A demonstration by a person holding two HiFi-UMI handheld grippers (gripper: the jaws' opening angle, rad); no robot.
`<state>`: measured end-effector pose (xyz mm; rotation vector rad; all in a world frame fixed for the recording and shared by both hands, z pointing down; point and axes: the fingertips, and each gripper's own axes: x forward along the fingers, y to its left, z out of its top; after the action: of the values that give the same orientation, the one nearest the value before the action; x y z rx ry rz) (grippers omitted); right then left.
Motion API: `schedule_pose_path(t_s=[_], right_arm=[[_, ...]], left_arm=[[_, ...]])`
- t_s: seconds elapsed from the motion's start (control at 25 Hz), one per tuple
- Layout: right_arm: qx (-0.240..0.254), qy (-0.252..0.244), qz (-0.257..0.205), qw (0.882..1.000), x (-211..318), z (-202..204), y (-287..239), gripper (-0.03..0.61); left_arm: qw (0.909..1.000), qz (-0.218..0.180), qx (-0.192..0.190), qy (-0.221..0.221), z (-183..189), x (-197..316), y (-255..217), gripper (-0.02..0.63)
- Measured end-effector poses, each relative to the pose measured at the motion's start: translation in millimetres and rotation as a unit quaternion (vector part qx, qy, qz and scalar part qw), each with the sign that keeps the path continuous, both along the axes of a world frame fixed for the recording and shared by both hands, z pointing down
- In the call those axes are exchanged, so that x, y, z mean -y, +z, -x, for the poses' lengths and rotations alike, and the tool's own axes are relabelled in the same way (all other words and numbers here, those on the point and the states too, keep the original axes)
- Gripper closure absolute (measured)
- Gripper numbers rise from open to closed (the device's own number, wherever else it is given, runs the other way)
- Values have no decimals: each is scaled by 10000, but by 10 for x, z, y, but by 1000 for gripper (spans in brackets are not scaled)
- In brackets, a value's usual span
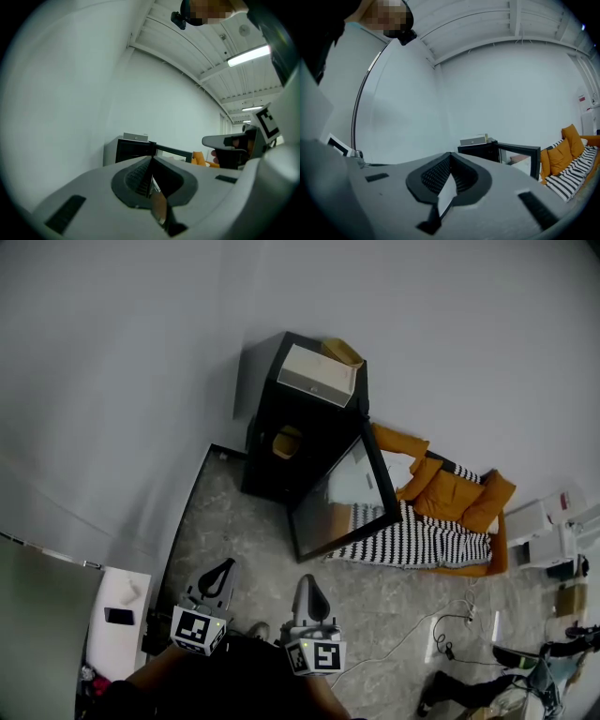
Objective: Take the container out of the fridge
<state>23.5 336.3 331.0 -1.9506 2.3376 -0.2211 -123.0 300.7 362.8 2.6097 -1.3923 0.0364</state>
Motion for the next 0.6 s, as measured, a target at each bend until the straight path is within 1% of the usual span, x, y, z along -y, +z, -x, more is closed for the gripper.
schedule_pose_path(t_s=[0.24, 0.44, 0.6], right_arm=[[-67, 180, 18, 9998, 155, 223, -14, 578], [-163, 341, -21, 9993, 280, 371, -19, 578], [-190, 420, 12, 9989, 341, 441, -5, 578]], left_arm=[[9998, 20, -14, 221, 234, 167, 124, 607], [9987, 79, -51, 501, 366, 272, 198, 607], [9982, 115, -105, 580, 412, 335, 232, 607]])
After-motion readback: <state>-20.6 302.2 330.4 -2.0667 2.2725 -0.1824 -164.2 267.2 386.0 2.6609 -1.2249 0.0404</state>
